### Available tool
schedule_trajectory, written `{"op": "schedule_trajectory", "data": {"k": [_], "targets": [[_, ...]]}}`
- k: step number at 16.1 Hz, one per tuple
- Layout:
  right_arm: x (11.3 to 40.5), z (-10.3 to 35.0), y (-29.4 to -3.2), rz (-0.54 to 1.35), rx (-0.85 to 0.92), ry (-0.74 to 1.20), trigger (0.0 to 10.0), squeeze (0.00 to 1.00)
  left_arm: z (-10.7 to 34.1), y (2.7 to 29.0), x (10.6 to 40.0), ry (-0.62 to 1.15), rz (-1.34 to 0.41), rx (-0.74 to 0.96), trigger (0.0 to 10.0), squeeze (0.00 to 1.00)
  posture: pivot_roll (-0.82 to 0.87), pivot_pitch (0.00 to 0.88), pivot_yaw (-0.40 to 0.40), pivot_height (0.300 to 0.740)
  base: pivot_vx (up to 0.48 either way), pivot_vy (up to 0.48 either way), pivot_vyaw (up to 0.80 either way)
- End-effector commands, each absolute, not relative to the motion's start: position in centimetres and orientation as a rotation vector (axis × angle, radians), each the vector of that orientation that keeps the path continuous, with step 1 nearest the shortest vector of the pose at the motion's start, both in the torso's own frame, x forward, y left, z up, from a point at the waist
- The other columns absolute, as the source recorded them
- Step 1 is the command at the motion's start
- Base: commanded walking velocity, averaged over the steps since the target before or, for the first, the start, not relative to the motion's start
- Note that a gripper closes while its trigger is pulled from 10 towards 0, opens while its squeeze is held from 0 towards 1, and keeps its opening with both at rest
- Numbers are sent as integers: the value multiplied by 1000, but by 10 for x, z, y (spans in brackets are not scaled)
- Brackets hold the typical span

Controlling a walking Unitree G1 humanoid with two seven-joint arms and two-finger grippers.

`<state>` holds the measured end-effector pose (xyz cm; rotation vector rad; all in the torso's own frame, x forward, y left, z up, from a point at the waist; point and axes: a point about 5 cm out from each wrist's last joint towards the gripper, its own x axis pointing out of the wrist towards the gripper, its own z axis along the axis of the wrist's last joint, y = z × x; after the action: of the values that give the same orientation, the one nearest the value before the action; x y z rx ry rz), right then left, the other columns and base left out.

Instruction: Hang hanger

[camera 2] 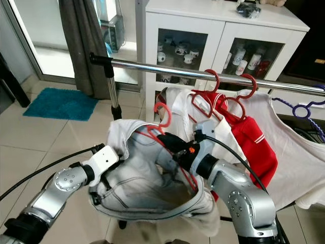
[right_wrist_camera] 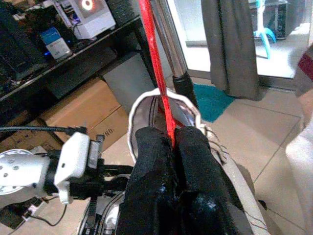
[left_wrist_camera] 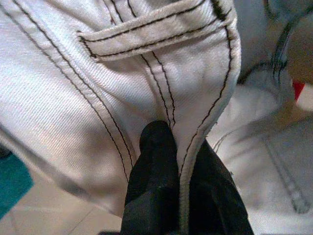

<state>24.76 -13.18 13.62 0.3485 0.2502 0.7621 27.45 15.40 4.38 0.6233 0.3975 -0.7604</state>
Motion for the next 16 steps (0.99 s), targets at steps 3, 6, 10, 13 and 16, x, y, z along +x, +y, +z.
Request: {"op": "schedule_trajectory", "data": {"k": [3, 6, 10, 13, 16], "targets": [[250, 165, -133, 795, 382, 110, 10000, 0, 21, 159, 256, 496, -830, 684, 0, 0, -62, 0, -59, 740, 0, 0, 0], [250, 163, -131, 797, 383, 122, 10000, 0, 42, 149, 268, 313, -736, 402, 10000, 0, -59, 0, -62, 740, 0, 0, 0], [250, 156, -130, 794, 350, 159, 10000, 0, 67, 161, 263, 207, -744, 270, 10000, 1000, -42, 0, -74, 740, 0, 0, 0], [255, 150, -129, 755, 293, 185, 10000, 0, 80, 171, 248, 183, -835, 228, 10000, 1000, -29, 0, -71, 740, 0, 0, 0], [262, 148, -133, 683, 234, 183, 10000, 0, 87, 182, 239, 188, -864, 246, 10000, 1000, -24, 0, -66, 740, 0, 0, 0]]}}
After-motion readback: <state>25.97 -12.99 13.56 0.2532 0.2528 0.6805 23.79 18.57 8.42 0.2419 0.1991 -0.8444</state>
